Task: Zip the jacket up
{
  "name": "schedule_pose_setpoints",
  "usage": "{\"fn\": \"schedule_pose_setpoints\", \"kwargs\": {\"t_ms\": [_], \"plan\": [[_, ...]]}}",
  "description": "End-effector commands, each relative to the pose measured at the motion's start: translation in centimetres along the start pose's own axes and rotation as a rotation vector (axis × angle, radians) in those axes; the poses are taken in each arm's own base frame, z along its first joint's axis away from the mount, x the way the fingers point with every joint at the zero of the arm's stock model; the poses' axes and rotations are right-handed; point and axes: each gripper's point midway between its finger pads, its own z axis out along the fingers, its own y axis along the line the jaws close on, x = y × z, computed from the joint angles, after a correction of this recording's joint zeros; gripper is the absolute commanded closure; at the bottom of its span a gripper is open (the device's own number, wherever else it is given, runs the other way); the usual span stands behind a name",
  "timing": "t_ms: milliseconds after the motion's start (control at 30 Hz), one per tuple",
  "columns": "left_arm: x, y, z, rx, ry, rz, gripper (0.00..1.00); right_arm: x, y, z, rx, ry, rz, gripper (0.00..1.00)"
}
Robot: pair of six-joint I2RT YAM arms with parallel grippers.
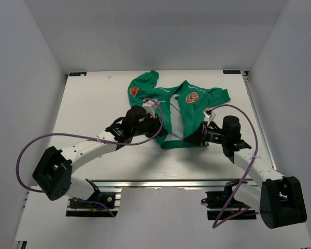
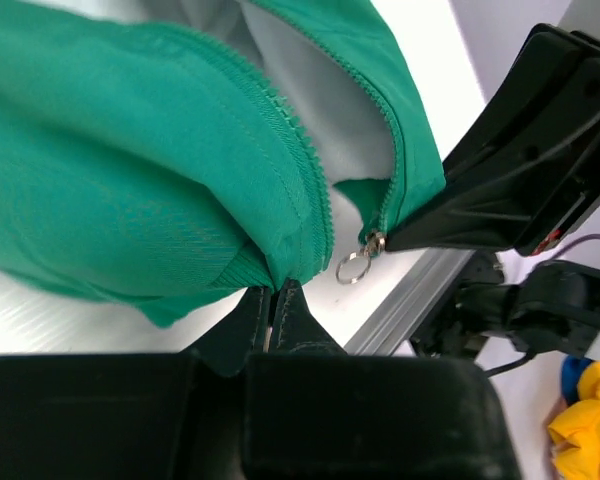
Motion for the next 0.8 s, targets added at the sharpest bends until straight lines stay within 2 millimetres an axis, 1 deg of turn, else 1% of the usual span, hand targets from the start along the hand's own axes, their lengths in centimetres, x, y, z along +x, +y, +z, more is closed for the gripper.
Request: {"fn": "schedule_pose_setpoints", "kwargs": {"t_ms": [0, 33, 133, 167, 233, 367, 567, 767], "plan": [[-1.8, -2.8, -0.4, 0.125, -0.076, 0.009, 1.00, -2.4, 3.5, -0.1, -0.171, -0.061, -0.180, 1.00], [-1.6, -3.3, -0.5, 0.159, -0.067, 0.014, 1.00, -2.6, 3.6, 0.0, -0.176, -0.063, -0.187, 1.00], [-1.9, -3.9, -0.2, 0.191, -0.066, 0.026, 1.00, -3.1, 4.2, 0.2, -0.213, -0.065, -0.208, 1.00], [-1.5, -3.7, 0.2, 0.184, -0.050, 0.024, 1.00, -3.1, 4.5, 0.2, -0.228, -0.062, -0.216, 1.00], [-1.6, -3.9, 0.3, 0.196, -0.041, 0.027, 1.00, -3.1, 4.7, 0.3, -0.242, -0.062, -0.223, 1.00], [-1.6, -4.3, 0.5, 0.219, -0.044, 0.024, 1.00, -3.0, 4.5, 0.6, -0.239, -0.055, -0.216, 1.00], [-1.5, -4.5, 0.6, 0.235, -0.030, 0.029, 1.00, -3.5, 4.1, 0.8, -0.215, -0.072, -0.210, 1.00], [-1.3, -4.8, 0.5, 0.251, -0.029, 0.027, 1.00, -3.2, 3.6, 1.2, -0.212, -0.055, -0.172, 1.00]]}}
